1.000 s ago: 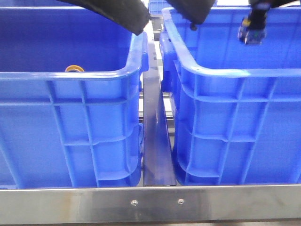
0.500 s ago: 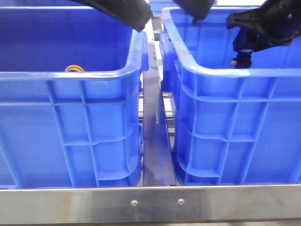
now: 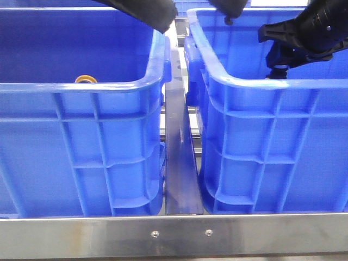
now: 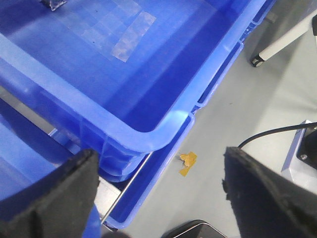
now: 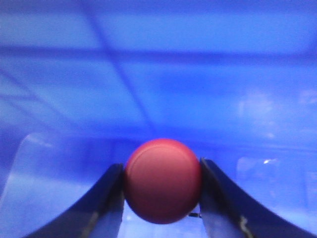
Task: Pick red and yellow buttons and place in box
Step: 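Lower the red button into the empty bin and open the right gripper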
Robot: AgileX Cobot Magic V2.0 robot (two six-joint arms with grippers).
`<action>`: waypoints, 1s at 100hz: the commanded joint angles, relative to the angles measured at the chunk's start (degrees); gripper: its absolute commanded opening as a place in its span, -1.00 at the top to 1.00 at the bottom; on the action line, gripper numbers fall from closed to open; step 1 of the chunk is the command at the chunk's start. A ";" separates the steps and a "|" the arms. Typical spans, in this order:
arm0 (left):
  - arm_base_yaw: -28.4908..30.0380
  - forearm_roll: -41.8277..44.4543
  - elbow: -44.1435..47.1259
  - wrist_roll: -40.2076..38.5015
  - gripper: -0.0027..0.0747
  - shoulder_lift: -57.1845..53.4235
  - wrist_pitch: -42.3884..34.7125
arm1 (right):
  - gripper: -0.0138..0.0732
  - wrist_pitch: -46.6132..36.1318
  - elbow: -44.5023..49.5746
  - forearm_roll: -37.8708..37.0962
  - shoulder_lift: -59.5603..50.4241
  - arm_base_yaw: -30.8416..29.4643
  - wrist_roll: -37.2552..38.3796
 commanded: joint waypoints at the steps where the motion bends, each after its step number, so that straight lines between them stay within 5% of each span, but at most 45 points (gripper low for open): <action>1: -0.39 -0.91 -1.60 -0.09 -0.36 -1.29 -3.96 | 0.34 -1.35 -2.01 0.47 -1.79 -0.07 -0.66; 13: -0.39 -0.91 -1.60 -0.09 -0.36 -1.29 -3.86 | 0.20 -0.17 -2.01 0.47 -1.62 -0.11 -0.66; 25: -0.39 -0.91 -1.60 -0.09 -0.36 -1.29 -3.86 | -0.25 0.60 -2.01 0.47 -1.62 -0.18 -0.66; 37: -0.39 -0.91 -1.60 -0.09 -0.36 -1.29 -3.86 | -0.49 0.97 -2.01 0.47 -1.62 -0.18 -0.66; 100: -0.39 -0.91 -1.60 -0.09 -0.36 -1.29 -3.48 | -0.50 10.62 2.45 0.47 -17.45 -3.89 -0.66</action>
